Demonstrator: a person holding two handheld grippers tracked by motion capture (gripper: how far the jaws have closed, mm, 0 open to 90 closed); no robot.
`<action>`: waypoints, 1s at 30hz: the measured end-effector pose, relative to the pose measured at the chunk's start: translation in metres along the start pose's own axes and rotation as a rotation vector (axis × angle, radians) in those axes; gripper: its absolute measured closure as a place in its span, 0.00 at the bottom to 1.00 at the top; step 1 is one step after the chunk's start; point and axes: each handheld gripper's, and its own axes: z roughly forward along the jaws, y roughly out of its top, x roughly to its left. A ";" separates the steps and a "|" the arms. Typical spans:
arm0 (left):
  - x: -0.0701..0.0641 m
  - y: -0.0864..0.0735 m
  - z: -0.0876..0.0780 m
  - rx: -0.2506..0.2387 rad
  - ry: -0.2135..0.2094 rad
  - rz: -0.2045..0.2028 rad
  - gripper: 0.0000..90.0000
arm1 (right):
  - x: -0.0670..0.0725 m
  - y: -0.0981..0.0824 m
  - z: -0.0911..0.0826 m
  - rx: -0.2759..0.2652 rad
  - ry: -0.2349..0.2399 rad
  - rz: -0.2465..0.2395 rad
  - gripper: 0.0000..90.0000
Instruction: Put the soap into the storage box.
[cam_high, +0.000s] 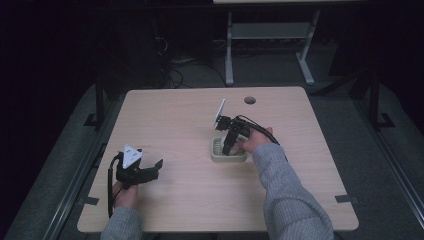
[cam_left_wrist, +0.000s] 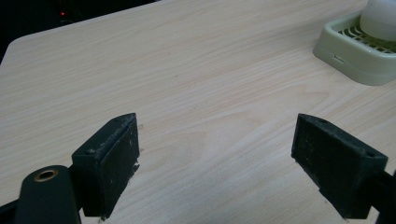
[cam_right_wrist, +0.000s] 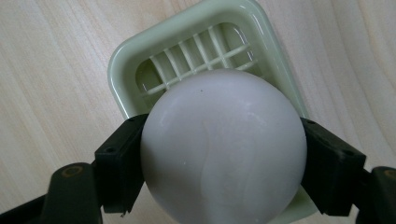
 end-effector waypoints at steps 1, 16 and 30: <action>0.000 0.000 0.000 0.000 0.000 0.000 0.16 | 0.000 0.000 0.000 0.000 0.000 0.002 0.26; 0.000 0.000 0.000 -0.001 0.001 0.000 0.16 | -0.001 0.001 0.002 -0.004 0.002 -0.003 0.26; -0.001 0.000 -0.001 -0.005 0.001 0.000 0.16 | -0.001 0.001 0.002 0.008 0.000 0.004 0.26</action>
